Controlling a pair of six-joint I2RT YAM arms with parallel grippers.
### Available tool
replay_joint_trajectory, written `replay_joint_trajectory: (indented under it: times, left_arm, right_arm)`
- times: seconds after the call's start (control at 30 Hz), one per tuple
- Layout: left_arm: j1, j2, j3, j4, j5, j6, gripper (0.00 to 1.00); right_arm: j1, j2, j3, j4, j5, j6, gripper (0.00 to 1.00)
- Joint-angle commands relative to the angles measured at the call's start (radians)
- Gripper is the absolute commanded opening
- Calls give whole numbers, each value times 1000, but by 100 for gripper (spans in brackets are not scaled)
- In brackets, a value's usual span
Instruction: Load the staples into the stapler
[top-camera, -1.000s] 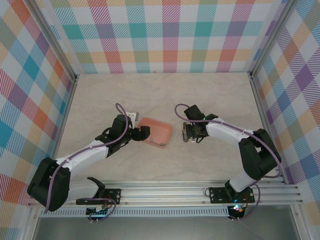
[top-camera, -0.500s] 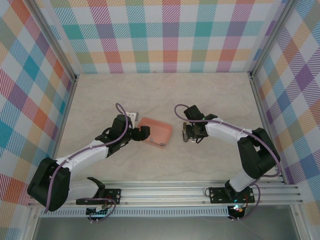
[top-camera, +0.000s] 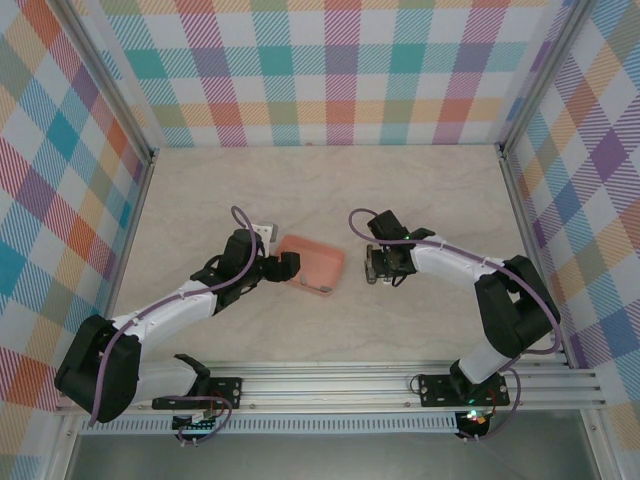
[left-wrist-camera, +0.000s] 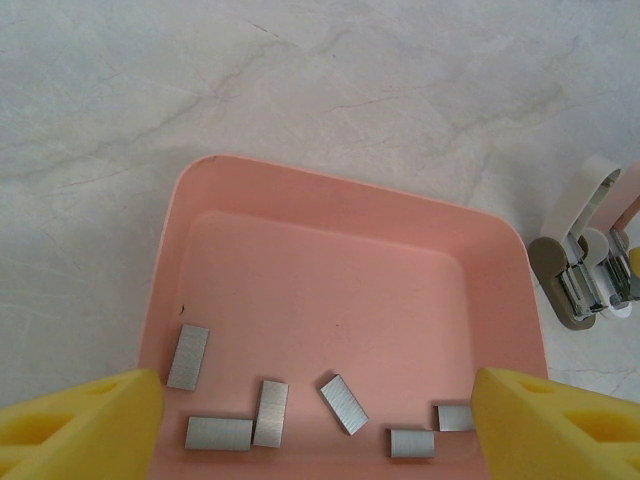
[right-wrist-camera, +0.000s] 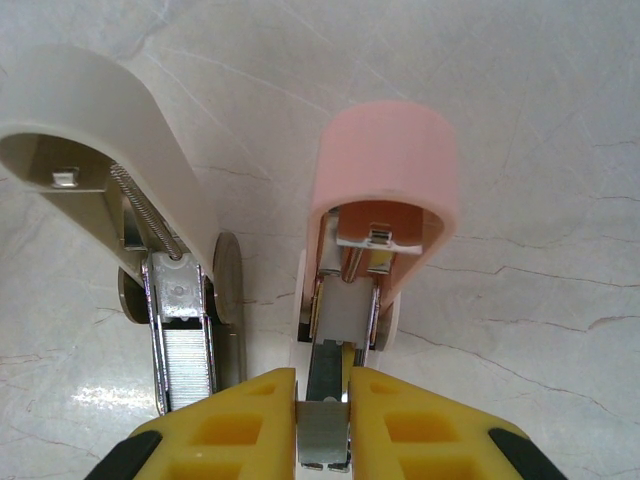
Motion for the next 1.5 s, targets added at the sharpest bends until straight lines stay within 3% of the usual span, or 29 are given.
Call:
replay_joint_trajectory:
  times: [0.0, 0.53, 1.47]
  left_arm:
    - [-11, 2, 21, 16, -6, 18, 80]
    - [-11, -2, 16, 14, -8, 16, 81]
    - [-11, -11, 13, 10, -12, 17, 80]
  right_arm:
    - [-5, 9, 3, -21, 17, 16, 18]
    - [-5, -52, 5, -27, 29, -2, 18]
    - [-5, -5, -18, 7, 25, -6, 18]
